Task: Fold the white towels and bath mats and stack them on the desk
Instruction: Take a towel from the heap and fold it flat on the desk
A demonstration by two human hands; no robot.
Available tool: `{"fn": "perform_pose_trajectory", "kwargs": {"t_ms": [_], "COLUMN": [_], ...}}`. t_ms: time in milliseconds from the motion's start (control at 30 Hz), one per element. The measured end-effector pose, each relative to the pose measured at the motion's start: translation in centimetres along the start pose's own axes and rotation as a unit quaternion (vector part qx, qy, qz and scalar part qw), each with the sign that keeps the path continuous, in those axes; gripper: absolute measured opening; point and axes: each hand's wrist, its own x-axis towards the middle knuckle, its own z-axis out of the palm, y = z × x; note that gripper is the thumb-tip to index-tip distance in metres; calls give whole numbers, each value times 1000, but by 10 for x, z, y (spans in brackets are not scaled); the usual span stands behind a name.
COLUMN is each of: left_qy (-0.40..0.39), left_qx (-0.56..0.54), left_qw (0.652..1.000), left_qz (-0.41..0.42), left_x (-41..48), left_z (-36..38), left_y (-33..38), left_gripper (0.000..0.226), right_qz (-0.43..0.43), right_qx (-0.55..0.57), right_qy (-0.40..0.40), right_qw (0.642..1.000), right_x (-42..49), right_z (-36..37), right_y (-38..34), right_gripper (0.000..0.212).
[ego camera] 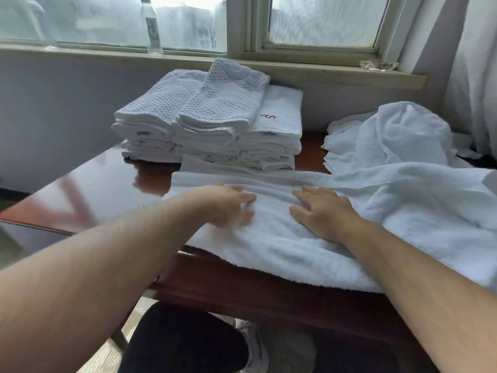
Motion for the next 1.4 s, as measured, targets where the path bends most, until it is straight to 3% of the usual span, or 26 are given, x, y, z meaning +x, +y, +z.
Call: {"fn": "perform_pose_trajectory", "kwargs": {"t_ms": [100,233,400,500,633,800,933,1000,1067,1167,1233,1300,1400], "left_qy": [38,1,-212,-226,-158,-19,-136,-122,-59,92,127,159,207], "left_qx": [-17,77,176,195,179,213,203,186,186,83,-32,-66,-81], "left_qw": [999,997,958,948,958,970,962,963,967,987,991,985,972], "left_qz": [9,-17,-87,-114,-159,-117,-123,-154,-162,-106,-35,19,80], "left_x": [0,-11,-24,-29,-41,-40,-32,-33,-40,-33,-22,-6,19], "left_z": [0,-17,-45,-43,-40,-19,3,3,-2,8,19,29,34], "left_y": [0,9,27,33,30,17,17,10,3,-3,4,18,47], "left_gripper": [44,63,102,113,82,59,48,53,61,64,68,61,47], "right_qz": [1,10,32,38,64,145,152,162,174,165,117,99,203], "right_qx": [1,-3,-14,-13,-17,-12,-11,-13,-9,-5,-2,11,-20], "right_qy": [0,-8,-51,-52,-51,-40,-39,-36,-33,-20,2,48,100], "right_qw": [1000,1000,998,998,997,989,988,986,984,986,993,994,974], "right_x": [-2,-1,3,3,3,8,8,8,10,10,6,1,-11], "right_z": [1,0,-2,-2,-1,-1,2,2,3,2,0,-5,-18], "right_y": [0,-2,-4,-6,-8,-33,-45,-45,-49,-54,-50,-40,-9], "right_gripper": [65,66,67,66,65,64,67,67,66,65,63,57,50]}}
